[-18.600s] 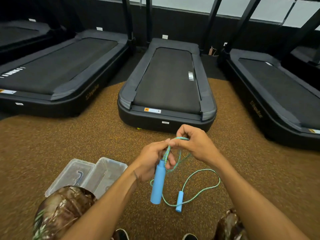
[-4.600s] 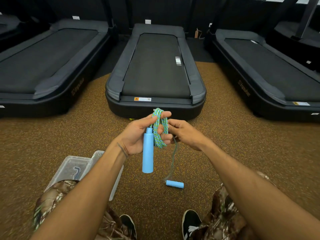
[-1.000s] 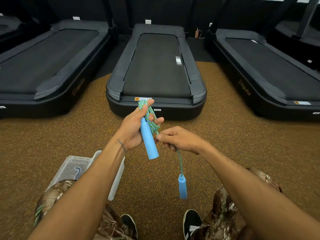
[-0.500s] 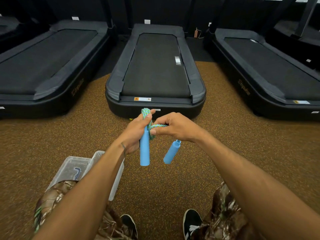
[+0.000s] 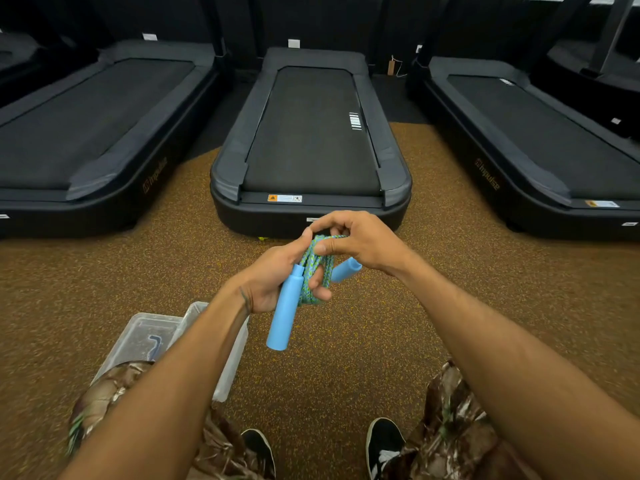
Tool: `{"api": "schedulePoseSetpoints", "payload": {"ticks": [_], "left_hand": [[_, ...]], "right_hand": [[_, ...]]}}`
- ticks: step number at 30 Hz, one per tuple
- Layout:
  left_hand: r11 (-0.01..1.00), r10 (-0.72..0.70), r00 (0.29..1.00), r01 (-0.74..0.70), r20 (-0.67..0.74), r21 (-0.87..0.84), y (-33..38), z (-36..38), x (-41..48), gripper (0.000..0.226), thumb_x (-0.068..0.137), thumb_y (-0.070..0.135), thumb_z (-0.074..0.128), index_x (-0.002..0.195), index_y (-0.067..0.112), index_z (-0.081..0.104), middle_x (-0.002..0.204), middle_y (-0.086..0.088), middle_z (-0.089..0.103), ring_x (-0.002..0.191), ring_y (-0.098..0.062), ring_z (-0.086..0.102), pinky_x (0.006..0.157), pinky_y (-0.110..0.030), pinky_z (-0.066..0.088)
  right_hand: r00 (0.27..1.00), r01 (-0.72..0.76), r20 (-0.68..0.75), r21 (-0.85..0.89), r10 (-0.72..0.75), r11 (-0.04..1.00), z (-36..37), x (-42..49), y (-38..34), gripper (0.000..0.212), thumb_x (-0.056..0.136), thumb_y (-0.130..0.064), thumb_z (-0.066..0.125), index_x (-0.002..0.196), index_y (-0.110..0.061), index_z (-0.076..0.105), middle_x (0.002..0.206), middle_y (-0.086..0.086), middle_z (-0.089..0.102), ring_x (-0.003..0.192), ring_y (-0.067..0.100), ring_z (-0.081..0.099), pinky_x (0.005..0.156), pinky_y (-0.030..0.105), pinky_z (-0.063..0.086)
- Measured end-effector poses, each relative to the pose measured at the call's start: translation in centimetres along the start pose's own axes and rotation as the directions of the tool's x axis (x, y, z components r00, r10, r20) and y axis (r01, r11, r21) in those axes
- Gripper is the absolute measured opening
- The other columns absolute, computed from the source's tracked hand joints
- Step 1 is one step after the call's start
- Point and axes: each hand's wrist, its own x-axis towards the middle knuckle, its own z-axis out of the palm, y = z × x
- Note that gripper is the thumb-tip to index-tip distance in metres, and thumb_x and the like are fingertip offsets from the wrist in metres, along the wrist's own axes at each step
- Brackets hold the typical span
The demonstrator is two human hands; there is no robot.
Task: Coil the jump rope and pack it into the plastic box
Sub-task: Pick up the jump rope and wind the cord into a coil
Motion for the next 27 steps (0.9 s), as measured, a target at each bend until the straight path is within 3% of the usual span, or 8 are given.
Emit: {"api": "schedulePoseSetpoints", "payload": {"ticks": [2, 4, 7, 10, 14, 19, 24, 27], "left_hand": [[1.0, 0.006, 0.998, -0.007, 0.06, 0.004, 0.0, -0.5, -0.1, 0.05, 0.099, 0.051, 0.041, 0.13, 0.014, 0.054, 0.059, -0.012, 0.053, 0.061, -0.034, 0.067, 0.108, -0.066, 0.03], [1.0, 0.01, 0.992, -0.01, 0.128, 0.001, -0.1, -0.8, -0.4, 0.054, 0.098, 0.045, 0.047, 0.137, 0.008, 0.051, 0.06, -0.011, 0.053, 0.062, -0.032, 0.067, 0.109, -0.069, 0.026], [1.0, 0.016, 0.978, -0.017, 0.206, 0.004, -0.3, -0.9, -0.7, 0.061, 0.095, 0.035, 0.055, 0.138, -0.006, 0.046, 0.063, -0.009, 0.052, 0.062, -0.028, 0.066, 0.107, -0.068, 0.028], [1.0, 0.021, 0.967, -0.023, 0.253, 0.006, -0.5, -1.0, -0.9, 0.047, 0.101, 0.028, 0.048, 0.135, -0.003, 0.054, 0.064, -0.008, 0.051, 0.063, -0.027, 0.064, 0.108, -0.069, 0.026], [1.0, 0.005, 0.973, -0.012, 0.232, 0.027, -0.7, -1.0, -0.6, 0.048, 0.099, 0.031, 0.049, 0.134, -0.002, 0.056, 0.061, -0.007, 0.051, 0.061, -0.026, 0.064, 0.104, -0.064, 0.037], [0.997, 0.051, 0.966, -0.033, 0.254, -0.076, -0.2, -0.5, -0.9, 0.041, 0.101, 0.031, 0.042, 0.121, 0.003, 0.064, 0.053, -0.002, 0.044, 0.05, -0.018, 0.055, 0.085, -0.051, 0.056], [0.972, 0.13, 0.955, -0.069, 0.266, -0.225, 0.0, -0.4, -0.8, 0.037, 0.103, 0.034, 0.036, 0.108, 0.011, 0.064, 0.051, 0.003, 0.041, 0.046, -0.013, 0.051, 0.084, -0.051, 0.057], [0.956, 0.174, 0.953, -0.104, 0.249, -0.273, 0.4, -0.4, -0.7, 0.033, 0.103, 0.035, 0.037, 0.102, 0.013, 0.061, 0.053, 0.004, 0.041, 0.046, -0.012, 0.05, 0.084, -0.049, 0.057]], "right_hand": [[0.997, -0.037, 0.078, 0.099, 0.029, 0.994, -0.3, -0.1, 0.0, 0.029, 0.08, -0.024, 0.081, 0.107, -0.016, 0.077, 0.078, -0.006, 0.067, 0.069, -0.003, 0.06, 0.069, 0.016, 0.049], [0.99, -0.077, 0.131, 0.196, 0.051, 0.978, -0.6, -0.1, 0.2, 0.023, 0.085, -0.019, 0.077, 0.105, -0.009, 0.077, 0.094, 0.01, 0.075, 0.086, 0.013, 0.071, 0.082, 0.029, 0.058], [0.982, -0.081, 0.182, 0.184, 0.047, 0.98, -0.9, -0.3, 0.6, 0.019, 0.089, -0.025, 0.072, 0.1, -0.01, 0.077, 0.098, 0.007, 0.075, 0.093, 0.019, 0.069, 0.09, 0.04, 0.053], [0.97, -0.118, 0.233, 0.231, 0.063, 0.966, -0.9, -0.7, 0.9, 0.017, 0.09, -0.027, 0.071, 0.097, -0.013, 0.076, 0.09, -0.002, 0.073, 0.087, 0.01, 0.066, 0.084, 0.034, 0.052], [0.97, -0.151, 0.23, 0.307, 0.081, 0.94, -0.5, -1.1, 1.1, 0.021, 0.092, -0.029, 0.068, 0.098, -0.009, 0.073, 0.087, 0.009, 0.067, 0.081, 0.02, 0.059, 0.076, 0.034, 0.048], [0.975, -0.189, 0.184, 0.414, 0.122, 0.89, 0.2, -1.5, 1.2, 0.06, 0.089, -0.057, 0.06, 0.098, 0.002, 0.067, 0.076, 0.011, 0.046, 0.063, 0.015, 0.038, 0.059, 0.026, 0.034], [0.984, -0.177, 0.107, 0.432, 0.145, 0.884, 1.2, -1.8, 1.6, 0.059, 0.102, -0.044, 0.048, 0.109, 0.013, 0.059, 0.082, 0.011, 0.047, 0.063, 0.01, 0.038, 0.057, 0.022, 0.036], [0.983, -0.178, 0.117, 0.437, 0.14, 0.882, 1.6, -2.5, 1.9, 0.053, 0.104, -0.036, 0.045, 0.109, 0.015, 0.056, 0.074, 0.011, 0.048, 0.062, 0.008, 0.042, 0.058, 0.019, 0.038]]}}
